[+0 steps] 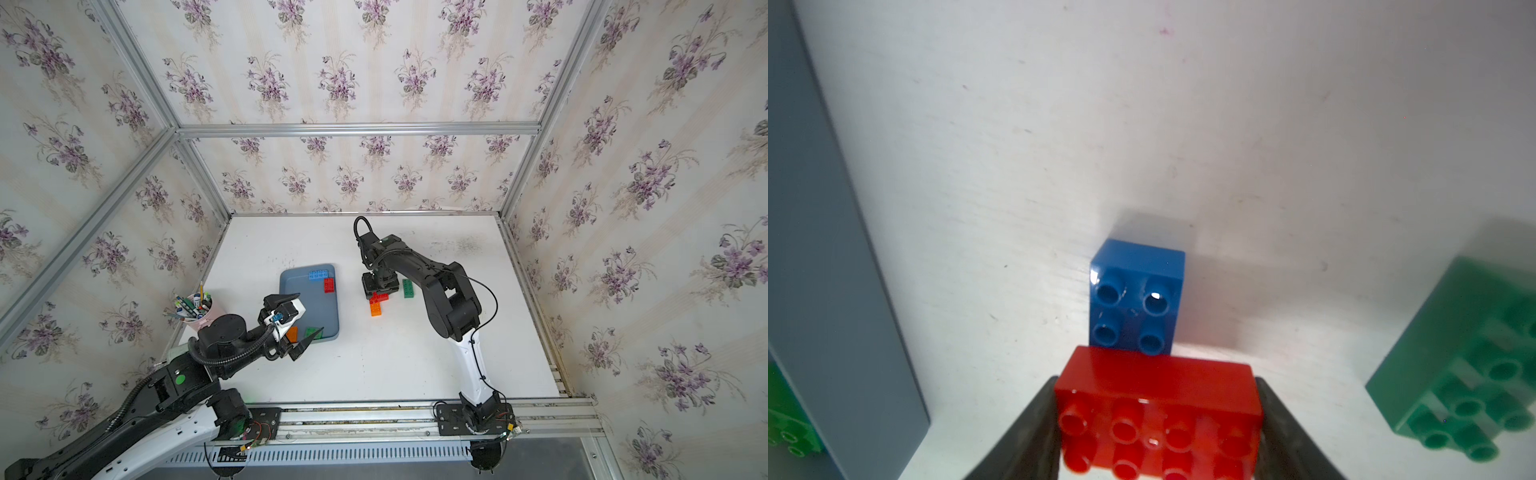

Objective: Assemble a rectangle with lego
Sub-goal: Assemble the lego brick with the lego brick.

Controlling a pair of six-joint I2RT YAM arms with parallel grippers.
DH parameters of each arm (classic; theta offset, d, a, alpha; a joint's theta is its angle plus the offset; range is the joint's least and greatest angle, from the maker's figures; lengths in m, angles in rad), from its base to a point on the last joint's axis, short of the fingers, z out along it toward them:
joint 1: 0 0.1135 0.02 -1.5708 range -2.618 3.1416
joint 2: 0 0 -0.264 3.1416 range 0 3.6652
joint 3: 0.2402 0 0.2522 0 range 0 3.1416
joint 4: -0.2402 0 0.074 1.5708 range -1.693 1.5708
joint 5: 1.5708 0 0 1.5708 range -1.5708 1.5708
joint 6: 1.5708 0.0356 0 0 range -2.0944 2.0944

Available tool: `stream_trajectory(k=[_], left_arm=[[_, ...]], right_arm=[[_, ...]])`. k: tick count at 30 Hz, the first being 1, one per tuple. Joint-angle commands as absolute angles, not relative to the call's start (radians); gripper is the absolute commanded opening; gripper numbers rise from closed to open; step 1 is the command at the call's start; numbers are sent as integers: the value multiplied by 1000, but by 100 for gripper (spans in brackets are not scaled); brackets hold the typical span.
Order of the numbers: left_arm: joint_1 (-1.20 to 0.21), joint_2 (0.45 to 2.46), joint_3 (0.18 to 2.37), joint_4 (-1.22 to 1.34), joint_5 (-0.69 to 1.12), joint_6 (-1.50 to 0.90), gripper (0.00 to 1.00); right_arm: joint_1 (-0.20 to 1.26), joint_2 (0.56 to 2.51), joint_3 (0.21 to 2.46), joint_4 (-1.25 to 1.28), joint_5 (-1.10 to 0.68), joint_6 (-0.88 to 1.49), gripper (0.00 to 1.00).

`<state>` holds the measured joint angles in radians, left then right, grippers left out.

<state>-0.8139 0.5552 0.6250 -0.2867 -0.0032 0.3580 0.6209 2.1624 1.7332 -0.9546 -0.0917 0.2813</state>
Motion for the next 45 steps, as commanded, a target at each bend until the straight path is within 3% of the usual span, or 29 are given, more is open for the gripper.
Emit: stream_trajectory(k=[1,45], left_arm=[[-813,554,624,-252,0,361,100],[-812,567,619,-247,8,367,100]], right_arm=[[620,2174,1733,-963,-70,282,58],[618,2148,1674,-941,-112,285,58]])
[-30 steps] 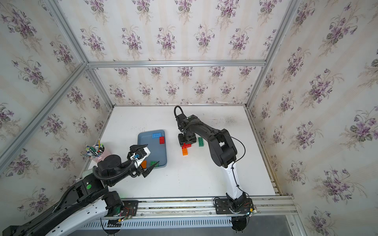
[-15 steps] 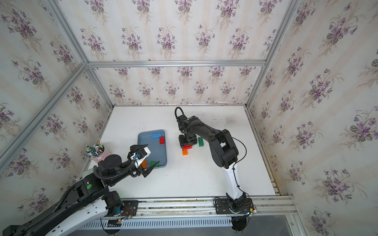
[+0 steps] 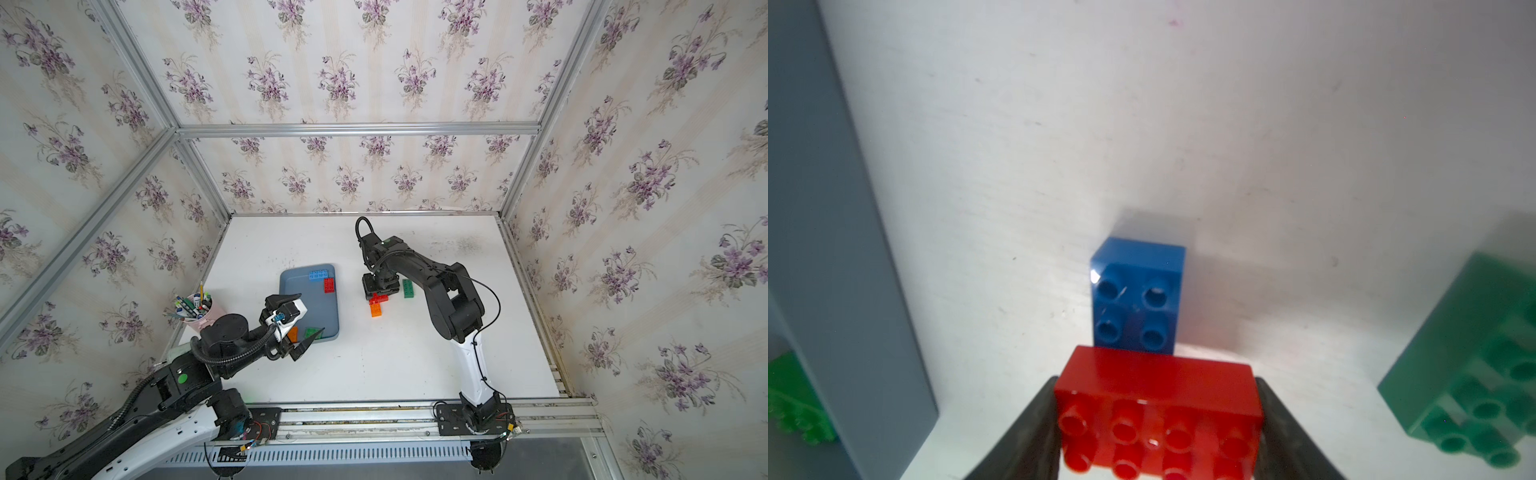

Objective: Assemble a rectangle with lego
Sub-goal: Assemble the lego brick with the lego brick.

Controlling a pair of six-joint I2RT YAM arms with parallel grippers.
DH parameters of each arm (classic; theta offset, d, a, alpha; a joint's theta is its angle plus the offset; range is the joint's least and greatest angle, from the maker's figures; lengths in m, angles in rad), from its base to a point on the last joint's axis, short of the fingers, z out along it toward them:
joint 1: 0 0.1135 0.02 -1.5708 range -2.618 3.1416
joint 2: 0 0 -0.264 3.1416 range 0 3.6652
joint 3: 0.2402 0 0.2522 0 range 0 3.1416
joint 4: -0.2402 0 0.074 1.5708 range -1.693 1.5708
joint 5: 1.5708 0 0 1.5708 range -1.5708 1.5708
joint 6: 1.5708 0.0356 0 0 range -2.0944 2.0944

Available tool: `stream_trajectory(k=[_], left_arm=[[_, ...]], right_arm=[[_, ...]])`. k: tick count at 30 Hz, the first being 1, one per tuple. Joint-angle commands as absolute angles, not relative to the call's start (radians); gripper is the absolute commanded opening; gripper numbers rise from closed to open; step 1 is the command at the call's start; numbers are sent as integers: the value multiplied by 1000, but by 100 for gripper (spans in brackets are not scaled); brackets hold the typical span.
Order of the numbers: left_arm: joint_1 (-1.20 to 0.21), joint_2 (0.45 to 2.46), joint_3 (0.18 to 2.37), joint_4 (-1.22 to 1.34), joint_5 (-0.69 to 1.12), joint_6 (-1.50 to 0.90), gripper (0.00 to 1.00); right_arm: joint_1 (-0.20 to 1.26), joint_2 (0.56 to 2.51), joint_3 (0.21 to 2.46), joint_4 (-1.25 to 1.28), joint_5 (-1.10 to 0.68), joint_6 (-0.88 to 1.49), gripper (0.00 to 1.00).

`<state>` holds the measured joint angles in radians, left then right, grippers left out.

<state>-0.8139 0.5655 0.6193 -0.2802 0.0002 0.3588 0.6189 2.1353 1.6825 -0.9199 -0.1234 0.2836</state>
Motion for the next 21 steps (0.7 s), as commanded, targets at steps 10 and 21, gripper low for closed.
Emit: stream_trajectory(k=[10,21], left_arm=[[-813,569,618,-245,11,368,100],[-812,568,619,-250,7,372,100]], right_arm=[[613,2126,1649,-929,-112,284,58],[606,2130,1644,-923,-118,277,58]])
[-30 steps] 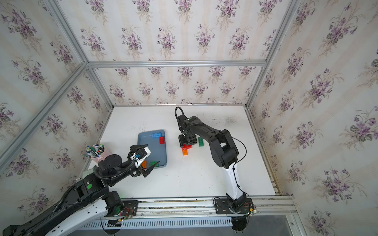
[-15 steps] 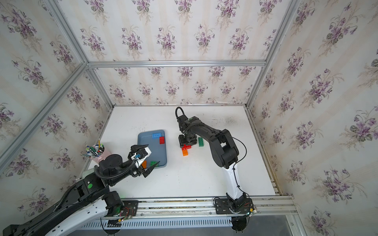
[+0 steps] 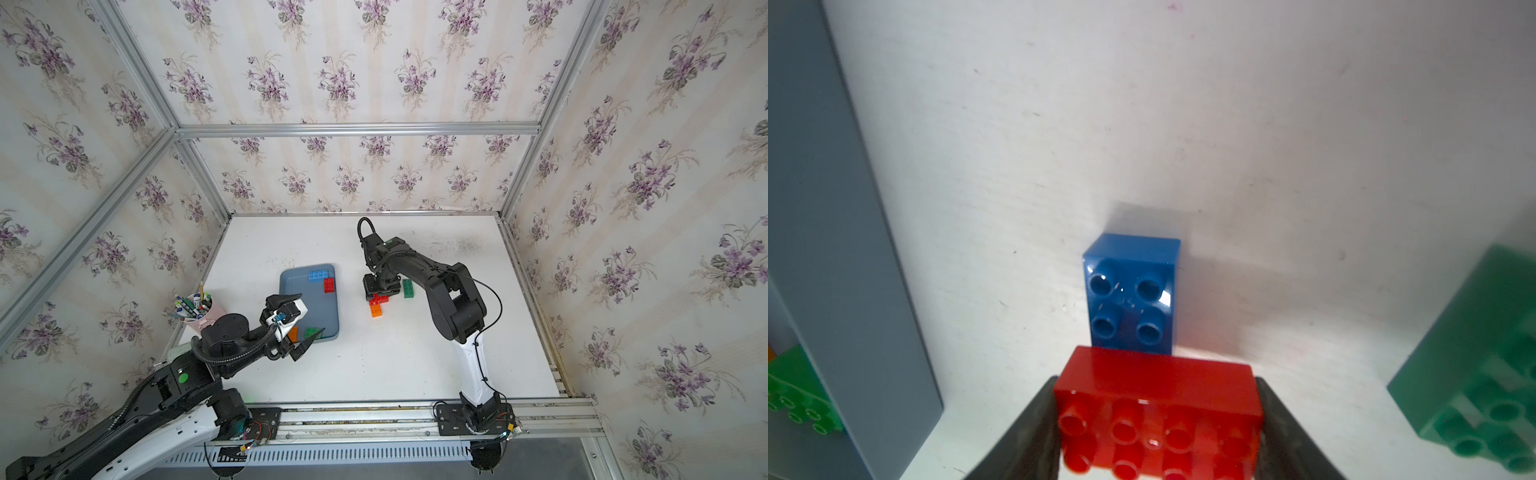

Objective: Assemble a rectangle with lego
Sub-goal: Assemble the lego brick with the lego brick.

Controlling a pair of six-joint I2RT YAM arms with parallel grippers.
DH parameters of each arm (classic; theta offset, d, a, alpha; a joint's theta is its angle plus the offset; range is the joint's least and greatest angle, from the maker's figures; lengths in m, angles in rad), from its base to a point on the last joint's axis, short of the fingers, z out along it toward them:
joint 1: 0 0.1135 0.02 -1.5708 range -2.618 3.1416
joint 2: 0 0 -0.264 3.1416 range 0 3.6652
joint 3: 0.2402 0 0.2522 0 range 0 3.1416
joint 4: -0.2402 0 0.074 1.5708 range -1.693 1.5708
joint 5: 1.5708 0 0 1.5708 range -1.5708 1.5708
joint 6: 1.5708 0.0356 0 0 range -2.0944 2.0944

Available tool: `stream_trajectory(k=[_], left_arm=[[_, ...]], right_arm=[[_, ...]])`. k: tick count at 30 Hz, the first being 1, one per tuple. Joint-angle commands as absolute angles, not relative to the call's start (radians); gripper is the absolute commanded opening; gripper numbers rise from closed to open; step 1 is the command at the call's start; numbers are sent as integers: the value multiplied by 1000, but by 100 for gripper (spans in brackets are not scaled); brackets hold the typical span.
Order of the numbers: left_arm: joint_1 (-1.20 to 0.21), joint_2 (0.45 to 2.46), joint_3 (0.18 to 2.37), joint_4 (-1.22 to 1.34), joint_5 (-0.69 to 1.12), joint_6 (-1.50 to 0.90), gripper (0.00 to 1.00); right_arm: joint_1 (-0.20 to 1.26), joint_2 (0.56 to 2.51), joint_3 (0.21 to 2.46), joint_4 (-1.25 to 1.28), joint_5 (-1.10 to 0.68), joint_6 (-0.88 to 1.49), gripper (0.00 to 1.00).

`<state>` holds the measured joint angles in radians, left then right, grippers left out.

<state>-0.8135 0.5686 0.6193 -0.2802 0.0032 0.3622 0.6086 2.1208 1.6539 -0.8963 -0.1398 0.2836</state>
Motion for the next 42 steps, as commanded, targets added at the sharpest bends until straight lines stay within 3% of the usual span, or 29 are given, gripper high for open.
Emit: stream_trajectory(k=[1,42], left_arm=[[-813,568,620,-250,8,371,100],[-813,520,620,-259,0,374,100]], right_arm=[[607,2131,1639,-921,-119,278,58],[613,2146,1699,-1006,-2,318,58]])
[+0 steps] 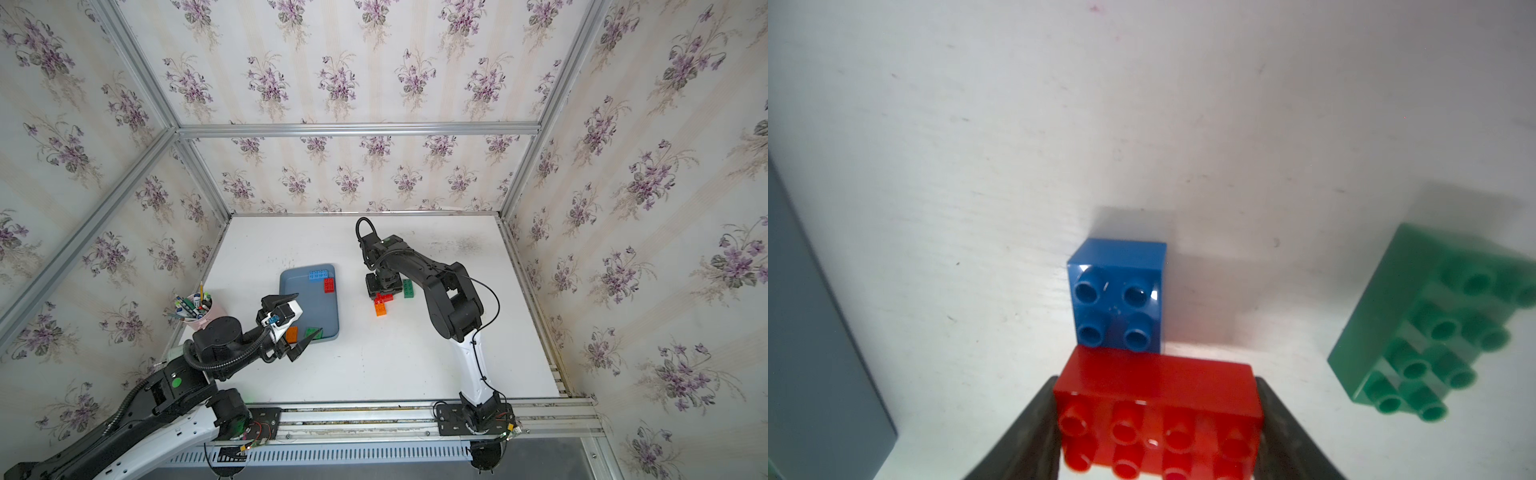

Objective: Assemble a rectangle with lego
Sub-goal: Assemble the lego brick with the lego brick.

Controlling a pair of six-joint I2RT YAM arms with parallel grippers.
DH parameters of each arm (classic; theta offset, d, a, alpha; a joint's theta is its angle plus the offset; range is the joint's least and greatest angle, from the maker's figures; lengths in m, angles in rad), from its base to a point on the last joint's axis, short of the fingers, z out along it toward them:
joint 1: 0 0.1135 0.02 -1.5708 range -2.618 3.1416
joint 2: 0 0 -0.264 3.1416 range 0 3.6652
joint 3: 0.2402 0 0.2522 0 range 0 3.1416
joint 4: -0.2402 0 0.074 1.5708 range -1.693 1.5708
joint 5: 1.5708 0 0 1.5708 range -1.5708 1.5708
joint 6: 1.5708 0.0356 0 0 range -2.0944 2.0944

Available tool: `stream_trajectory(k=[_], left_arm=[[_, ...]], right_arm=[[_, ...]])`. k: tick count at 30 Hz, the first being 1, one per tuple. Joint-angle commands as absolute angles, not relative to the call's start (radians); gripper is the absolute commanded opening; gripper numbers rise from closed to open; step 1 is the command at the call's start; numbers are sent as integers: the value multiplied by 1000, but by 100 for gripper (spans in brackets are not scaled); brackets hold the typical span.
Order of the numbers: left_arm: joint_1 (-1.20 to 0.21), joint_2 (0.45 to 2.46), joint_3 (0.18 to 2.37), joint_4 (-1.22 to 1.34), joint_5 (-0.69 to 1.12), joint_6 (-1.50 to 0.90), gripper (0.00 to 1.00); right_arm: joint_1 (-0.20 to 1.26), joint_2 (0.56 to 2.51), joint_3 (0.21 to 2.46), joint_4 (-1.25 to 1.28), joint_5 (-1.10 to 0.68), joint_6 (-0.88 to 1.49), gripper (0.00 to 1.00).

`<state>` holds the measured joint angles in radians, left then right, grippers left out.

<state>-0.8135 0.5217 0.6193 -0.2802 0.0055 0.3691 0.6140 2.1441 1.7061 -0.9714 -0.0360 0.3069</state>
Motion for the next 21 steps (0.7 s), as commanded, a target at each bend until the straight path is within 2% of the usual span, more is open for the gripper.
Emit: stream_trajectory(k=[1,15,18,21], left_arm=[[-813,520,620,-259,2,374,100],[-812,524,624,-262,1,374,100],[-813,526,625,-264,2,374,100],[-813,527,627,-264,2,375,100]], right_arm=[[614,2148,1692,-1001,-3,318,58],[614,2168,1674,-990,5,309,58],[614,2171,1676,-991,7,307,62],[614,2162,1680,-991,9,299,71]])
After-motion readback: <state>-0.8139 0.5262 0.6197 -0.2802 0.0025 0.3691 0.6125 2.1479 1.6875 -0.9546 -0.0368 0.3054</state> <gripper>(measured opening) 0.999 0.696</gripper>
